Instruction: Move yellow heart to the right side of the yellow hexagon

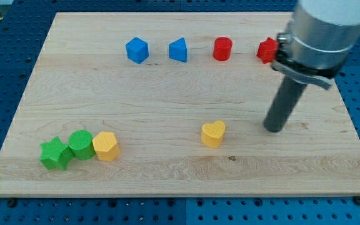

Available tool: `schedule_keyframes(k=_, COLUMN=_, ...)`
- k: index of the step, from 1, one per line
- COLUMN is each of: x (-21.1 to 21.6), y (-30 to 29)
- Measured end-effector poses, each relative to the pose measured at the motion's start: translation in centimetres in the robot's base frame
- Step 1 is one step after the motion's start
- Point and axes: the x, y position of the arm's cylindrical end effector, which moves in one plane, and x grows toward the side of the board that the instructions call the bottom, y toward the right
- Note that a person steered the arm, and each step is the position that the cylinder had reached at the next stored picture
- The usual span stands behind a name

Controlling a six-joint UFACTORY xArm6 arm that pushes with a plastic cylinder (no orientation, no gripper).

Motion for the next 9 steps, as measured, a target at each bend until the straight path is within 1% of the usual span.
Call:
schedule_keyframes(k=2, x=0.7, y=-7.6)
schedule_keyframes(k=4, x=1.4, y=-12.7)
schedule_keyframes(k=6, x=2.2, y=-9.7)
schedule_keyframes(k=7, x=2.6, y=-9.7)
schedule_keyframes(k=8, x=3.9, y=-10.3)
schedule_keyframes(k=9, x=4.0, y=-12.6)
